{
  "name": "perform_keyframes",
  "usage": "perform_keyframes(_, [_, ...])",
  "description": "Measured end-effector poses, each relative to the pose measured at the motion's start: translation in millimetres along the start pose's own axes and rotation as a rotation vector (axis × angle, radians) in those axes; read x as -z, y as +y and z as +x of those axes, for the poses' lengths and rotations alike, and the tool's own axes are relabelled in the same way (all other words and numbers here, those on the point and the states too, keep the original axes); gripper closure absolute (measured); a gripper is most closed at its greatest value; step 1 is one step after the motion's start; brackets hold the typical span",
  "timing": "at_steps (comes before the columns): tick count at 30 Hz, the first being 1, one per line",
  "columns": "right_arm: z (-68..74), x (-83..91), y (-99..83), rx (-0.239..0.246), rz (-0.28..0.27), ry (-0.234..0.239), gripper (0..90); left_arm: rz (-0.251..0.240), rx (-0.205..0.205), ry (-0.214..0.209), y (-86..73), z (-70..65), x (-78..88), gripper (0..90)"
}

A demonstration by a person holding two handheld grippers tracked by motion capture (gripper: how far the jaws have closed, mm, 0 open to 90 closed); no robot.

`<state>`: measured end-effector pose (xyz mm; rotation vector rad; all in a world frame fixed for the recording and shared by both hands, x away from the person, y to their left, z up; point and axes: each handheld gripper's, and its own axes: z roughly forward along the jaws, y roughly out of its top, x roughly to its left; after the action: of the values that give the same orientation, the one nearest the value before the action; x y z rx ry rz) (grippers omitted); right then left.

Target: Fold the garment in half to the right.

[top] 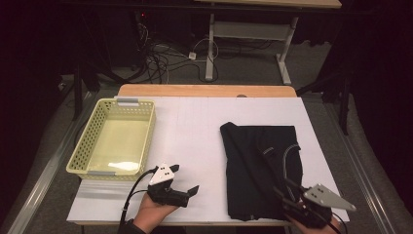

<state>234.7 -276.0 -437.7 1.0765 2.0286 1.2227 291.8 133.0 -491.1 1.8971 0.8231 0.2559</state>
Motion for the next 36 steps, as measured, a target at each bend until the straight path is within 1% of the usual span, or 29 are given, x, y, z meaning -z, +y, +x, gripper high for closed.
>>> perform_keyframes(2, [-6.4, -16.4, 13.1, -0.006, 0.011, 0.003, 52.4, 0.0, -0.003, 0.0, 0.0, -0.2, 0.0, 0.0])
perform_keyframes(4, [-11.9, -34.5, 26.7, 0.005, 0.026, -0.01, 54.9, 0.001, -0.002, -0.001, 0.0, -0.1, -0.2, 0.0])
perform_keyframes(6, [-17.2, -53.4, 39.9, 0.0, 0.043, -0.016, 56.5, 0.002, 0.0, -0.005, 0.1, 0.3, -0.3, 0.0])
perform_keyframes(10, [-24.0, -88.2, 61.3, 0.001, 0.079, -0.033, 58.4, 0.001, -0.006, -0.009, 0.0, 0.0, -0.3, 0.0])
perform_keyframes(12, [-26.2, -103.8, 66.6, -0.013, 0.102, -0.039, 59.7, -0.001, -0.007, -0.01, -0.1, -0.1, -0.3, 0.0])
perform_keyframes(13, [-26.7, -111.3, 67.8, -0.014, 0.121, -0.045, 60.2, -0.001, -0.009, -0.01, -0.1, -0.3, -0.2, 0.0])
perform_keyframes(14, [-27.5, -118.5, 68.2, -0.005, 0.142, -0.051, 61.0, -0.001, -0.011, -0.009, -0.2, -0.4, -0.1, 0.0])
perform_keyframes(15, [-28.0, -124.5, 68.0, -0.008, 0.165, -0.059, 63.1, -0.002, -0.012, -0.009, -0.2, -0.5, -0.1, 0.0])
perform_keyframes(16, [-29.8, -129.2, 67.2, -0.01, 0.18, -0.064, 69.7, -0.001, -0.013, -0.009, -0.2, -0.6, -0.1, 0.0])
perform_keyframes(18, [-35.1, -132.9, 64.5, -0.014, 0.189, -0.093, 84.3, -0.001, -0.012, -0.009, -0.2, -0.6, -0.1, 0.0])
perform_keyframes(19, [-39.4, -132.7, 62.5, -0.027, 0.19, -0.11, 86.3, 0.0, -0.012, -0.008, -0.2, -0.6, -0.2, 0.0])
perform_keyframes(22, [-55.3, -129.4, 53.0, -0.06, 0.198, -0.157, 86.9, 0.004, -0.014, -0.006, 0.0, -0.9, -0.7, 0.0])
perform_keyframes(24, [-64.9, -127.1, 43.5, -0.086, 0.219, -0.173, 86.8, 0.006, -0.017, -0.006, 0.1, -1.3, -0.9, 0.0])
perform_keyframes(26, [-71.5, -126.1, 33.1, -0.108, 0.238, -0.179, 86.0, 0.007, -0.016, -0.005, 0.1, -1.3, -1.1, 0.0])
perform_keyframes(27, [-73.6, -125.7, 28.9, -0.121, 0.245, -0.177, 84.4, 0.007, -0.016, -0.004, 0.2, -1.3, -1.1, 0.0])
perform_keyframes(28, [-74.9, -125.0, 26.4, -0.125, 0.241, -0.177, 81.8, 0.008, -0.016, -0.004, 0.2, -1.3, -1.1, 0.0])
perform_keyframes(29, [-75.7, -124.2, 26.2, -0.133, 0.236, -0.176, 76.9, 0.007, -0.016, -0.003, 0.2, -1.4, -1.2, 0.0])
perform_keyframes(30, [-76.2, -123.6, 27.6, -0.132, 0.233, -0.174, 71.1, 0.007, -0.016, -0.002, 0.2, -1.4, -1.2, 0.0])
perform_keyframes(31, [-76.3, -122.9, 29.9, -0.127, 0.228, -0.174, 67.4, 0.008, -0.016, -0.002, 0.2, -1.4, -1.1, 0.0])
perform_keyframes(32, [-77.0, -122.6, 32.8, -0.119, 0.218, -0.169, 64.6, 0.007, -0.016, -0.001, 0.2, -1.5, -1.1, 0.0])
perform_keyframes(34, [-77.2, -122.2, 39.2, -0.119, 0.2, -0.167, 59.7, 0.007, -0.015, 0.0, 0.1, -1.5, -1.3, 0.0])
perform_keyframes(36, [-78.6, -124.9, 44.7, -0.128, 0.196, -0.162, 54.2, 0.008, -0.015, 0.0, 0.2, -1.4, -1.3, 0.0])
